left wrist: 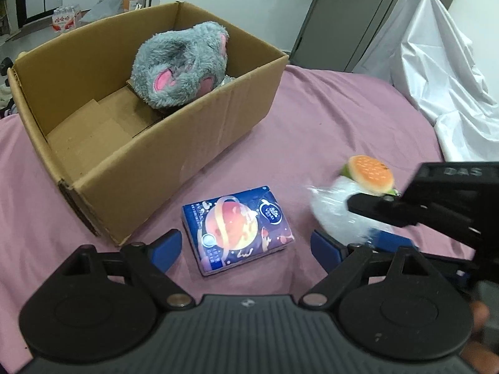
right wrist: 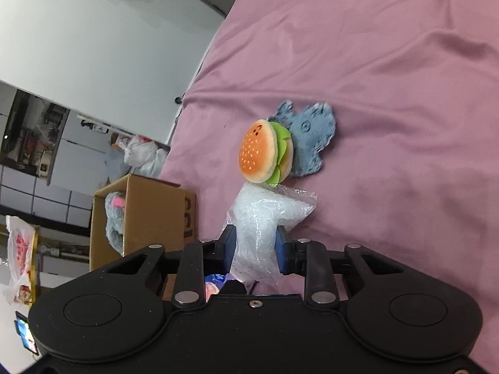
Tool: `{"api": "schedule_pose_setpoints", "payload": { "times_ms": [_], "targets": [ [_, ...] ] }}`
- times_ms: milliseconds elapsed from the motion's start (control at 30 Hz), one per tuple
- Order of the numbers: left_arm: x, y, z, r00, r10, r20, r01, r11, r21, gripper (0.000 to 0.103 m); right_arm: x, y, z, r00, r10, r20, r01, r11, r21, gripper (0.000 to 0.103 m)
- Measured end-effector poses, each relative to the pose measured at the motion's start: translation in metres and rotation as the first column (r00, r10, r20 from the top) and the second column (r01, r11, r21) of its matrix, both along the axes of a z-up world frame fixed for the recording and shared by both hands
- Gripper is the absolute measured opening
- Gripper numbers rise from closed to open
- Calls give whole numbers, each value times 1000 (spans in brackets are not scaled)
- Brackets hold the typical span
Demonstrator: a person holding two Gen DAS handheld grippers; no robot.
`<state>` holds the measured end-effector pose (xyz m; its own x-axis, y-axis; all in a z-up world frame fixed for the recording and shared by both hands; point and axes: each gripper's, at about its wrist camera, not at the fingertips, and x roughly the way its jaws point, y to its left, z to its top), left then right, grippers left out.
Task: Organize soft objects
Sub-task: 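Close the right gripper on the bead bag while the left gripper grasps the tissue pack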
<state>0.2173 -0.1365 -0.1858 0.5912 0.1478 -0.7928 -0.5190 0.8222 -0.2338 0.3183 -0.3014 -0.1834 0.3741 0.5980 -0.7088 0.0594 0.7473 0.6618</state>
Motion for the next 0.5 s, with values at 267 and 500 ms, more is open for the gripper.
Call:
{"api": "schedule_pose_setpoints", "payload": {
  "times_ms": [267, 500],
  "targets": [
    [22, -10, -1, 997, 44, -68, -40, 998, 57, 89, -1, -6, 3, 1000, -25, 10, 25, 999, -43, 27],
    [38, -14, -11, 982, 89, -169, -80, 995, 57, 88, -4, -9, 6, 999, -42, 23, 43, 997, -58, 27]
  ]
}}
